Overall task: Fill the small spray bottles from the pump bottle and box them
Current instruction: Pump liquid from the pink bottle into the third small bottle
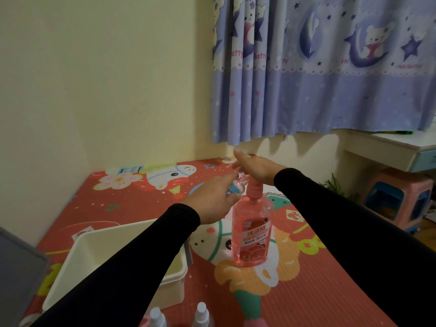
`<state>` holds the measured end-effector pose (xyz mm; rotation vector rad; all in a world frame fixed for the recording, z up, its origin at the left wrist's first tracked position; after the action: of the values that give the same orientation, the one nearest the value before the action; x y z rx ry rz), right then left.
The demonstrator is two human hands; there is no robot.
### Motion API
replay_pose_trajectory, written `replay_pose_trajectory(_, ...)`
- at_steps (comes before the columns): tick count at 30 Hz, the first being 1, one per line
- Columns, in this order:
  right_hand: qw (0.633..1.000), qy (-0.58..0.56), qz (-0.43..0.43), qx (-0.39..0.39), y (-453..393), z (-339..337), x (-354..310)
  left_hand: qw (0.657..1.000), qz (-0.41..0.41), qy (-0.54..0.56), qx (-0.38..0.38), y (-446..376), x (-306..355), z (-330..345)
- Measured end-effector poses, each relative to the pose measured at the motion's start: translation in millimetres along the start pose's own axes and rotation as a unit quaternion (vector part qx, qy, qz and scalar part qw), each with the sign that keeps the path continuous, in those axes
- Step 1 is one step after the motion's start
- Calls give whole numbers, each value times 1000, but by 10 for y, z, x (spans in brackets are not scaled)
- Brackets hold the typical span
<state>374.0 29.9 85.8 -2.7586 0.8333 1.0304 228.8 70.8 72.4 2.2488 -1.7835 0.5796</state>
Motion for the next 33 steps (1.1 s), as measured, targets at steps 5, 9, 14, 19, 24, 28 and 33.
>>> replay_pose_trajectory(5,1000,16,5,19,1,-81,-19,1000,1,3,14,2,11,-45)
replay_pose_trajectory(9,1000,-9,-17,0,-19,52,34,1000,-3,7,9,-28,-59,78)
replay_pose_trajectory(14,1000,4,-10,0,-15,30,20,1000,-7,1,-1,-15,-40,48)
replay_pose_trajectory(19,1000,16,10,22,18,-96,-29,1000,4,11,12,-10,16,-59)
replay_pose_trajectory(24,1000,-22,-9,7,-12,54,42,1000,-4,2,6,2,-35,74)
replay_pose_trajectory(28,1000,-15,0,-4,-2,59,58,1000,-14,3,-3,-1,-38,76)
replay_pose_trajectory(33,1000,11,18,19,66,-81,-52,1000,1,9,10,13,37,-61)
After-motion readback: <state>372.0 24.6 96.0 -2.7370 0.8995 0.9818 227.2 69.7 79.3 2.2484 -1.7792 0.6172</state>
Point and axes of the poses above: each hand's wrist, its own y-axis away from the middle knuckle, its own z-axis out of the palm, x = y × z, the point moved 5 cm from there along -y, towards the middle knuckle, and after that the axes turned 8 degrees about -x, right-handed, at the moved point
